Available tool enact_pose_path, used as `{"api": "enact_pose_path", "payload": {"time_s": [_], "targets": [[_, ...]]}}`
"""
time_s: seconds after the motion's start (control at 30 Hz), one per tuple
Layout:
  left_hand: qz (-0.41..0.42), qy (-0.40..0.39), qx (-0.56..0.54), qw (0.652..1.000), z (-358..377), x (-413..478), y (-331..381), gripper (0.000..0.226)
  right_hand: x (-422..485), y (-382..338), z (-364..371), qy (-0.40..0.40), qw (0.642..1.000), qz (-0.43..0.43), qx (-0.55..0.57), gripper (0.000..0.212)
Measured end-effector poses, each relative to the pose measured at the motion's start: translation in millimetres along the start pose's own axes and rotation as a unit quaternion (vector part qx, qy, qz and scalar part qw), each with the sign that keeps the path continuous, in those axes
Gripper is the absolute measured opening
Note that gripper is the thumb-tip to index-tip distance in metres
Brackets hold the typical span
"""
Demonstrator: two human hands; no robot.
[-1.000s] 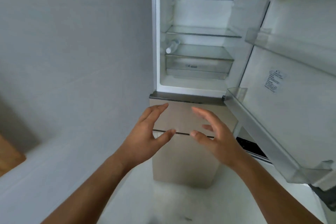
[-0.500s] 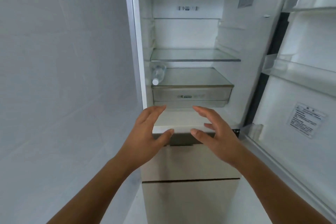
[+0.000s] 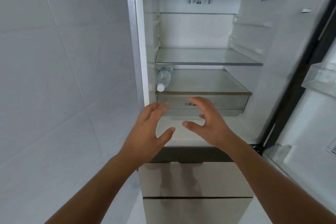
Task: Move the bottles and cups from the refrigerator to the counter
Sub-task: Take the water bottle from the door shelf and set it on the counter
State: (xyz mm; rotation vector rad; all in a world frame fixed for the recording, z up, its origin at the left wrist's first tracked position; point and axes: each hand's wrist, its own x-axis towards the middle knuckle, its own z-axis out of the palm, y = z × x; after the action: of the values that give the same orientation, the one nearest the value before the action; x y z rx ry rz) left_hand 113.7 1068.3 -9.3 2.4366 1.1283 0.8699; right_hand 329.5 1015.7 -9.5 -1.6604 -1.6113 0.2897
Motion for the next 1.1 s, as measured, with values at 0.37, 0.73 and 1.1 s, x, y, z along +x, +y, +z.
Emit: {"api": "enact_pose_path", "payload": {"time_s": [0.37,0.73,1.1], "targets": [[-0.021,0.015,0.015,1.000,1,17,-9,0.071,166,22,46,-0.046,0.991,-0.052,-0.116,0.094],[-0.050,0.008,0.055,0.997,-24,-8,-40,0.074,200,47,94,0.048,0.972,-0.134,-0.187,0.061],[-0.002,0.019,-0.007,1.000,-15,8,-28,0.069,125,15,29,0.202,0.968,-0.135,-0.063,0.047]]}}
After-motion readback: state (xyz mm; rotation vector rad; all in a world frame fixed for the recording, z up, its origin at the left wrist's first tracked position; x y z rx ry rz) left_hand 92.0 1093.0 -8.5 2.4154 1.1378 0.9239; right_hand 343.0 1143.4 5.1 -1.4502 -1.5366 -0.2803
